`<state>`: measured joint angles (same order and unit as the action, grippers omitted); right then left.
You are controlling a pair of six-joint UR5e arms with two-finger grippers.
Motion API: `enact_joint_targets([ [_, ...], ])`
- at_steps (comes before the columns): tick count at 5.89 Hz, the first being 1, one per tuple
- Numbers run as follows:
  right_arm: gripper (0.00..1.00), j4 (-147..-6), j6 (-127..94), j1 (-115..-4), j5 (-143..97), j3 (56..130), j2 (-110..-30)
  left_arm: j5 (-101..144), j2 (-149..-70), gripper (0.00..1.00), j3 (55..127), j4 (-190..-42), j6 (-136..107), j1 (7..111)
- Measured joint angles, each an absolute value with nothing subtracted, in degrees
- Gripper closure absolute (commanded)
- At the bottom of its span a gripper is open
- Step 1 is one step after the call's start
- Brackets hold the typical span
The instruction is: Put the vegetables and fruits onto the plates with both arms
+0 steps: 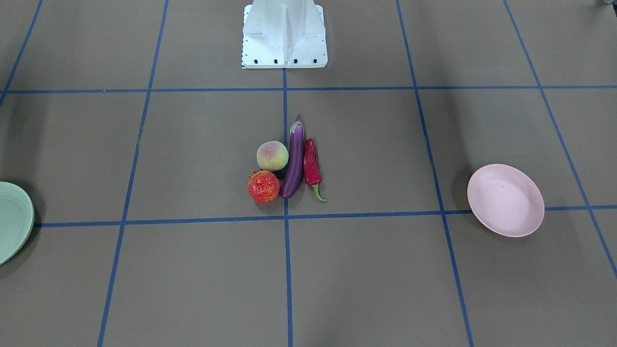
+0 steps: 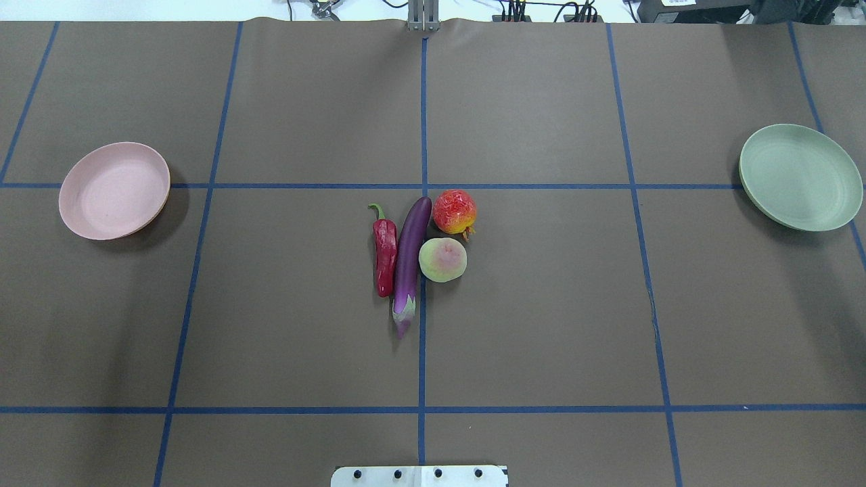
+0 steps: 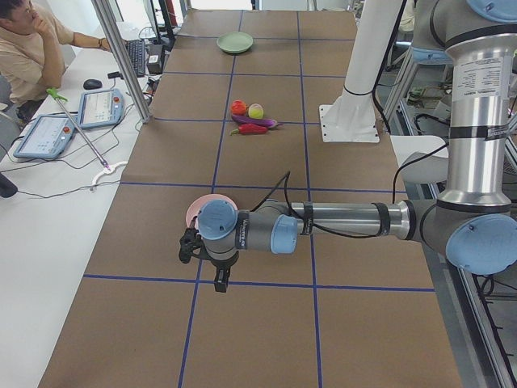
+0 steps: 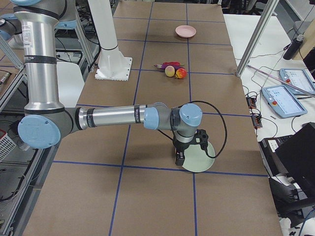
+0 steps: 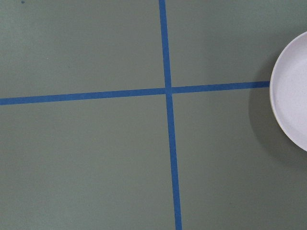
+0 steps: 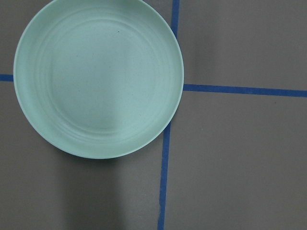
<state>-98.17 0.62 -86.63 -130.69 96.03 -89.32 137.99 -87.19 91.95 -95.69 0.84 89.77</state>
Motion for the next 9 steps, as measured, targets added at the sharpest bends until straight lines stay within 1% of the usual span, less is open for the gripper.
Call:
enact_joint_targets([
  [2,0.00,-98.2,0.6,-86.7,-130.6,96.5,-89.2,137.9,-87.5,0.00,92.5,-96.0,1.0,89.7],
  [5,0.00,-97.7,0.3,-86.2,-130.8,99.6,-87.7,136.8,-88.5,0.00,93.0,-99.1,-1.0,89.7],
  [7,0.00,-91.3,-0.1,-85.7,-131.0,100.1,-85.9,137.5,-92.0,0.00,91.0,-101.0,-11.9,89.6],
  [9,0.00,-86.8,-0.4,-85.0,-131.1,99.6,-85.7,138.1,-93.9,0.00,88.8,-101.9,-14.2,89.5],
])
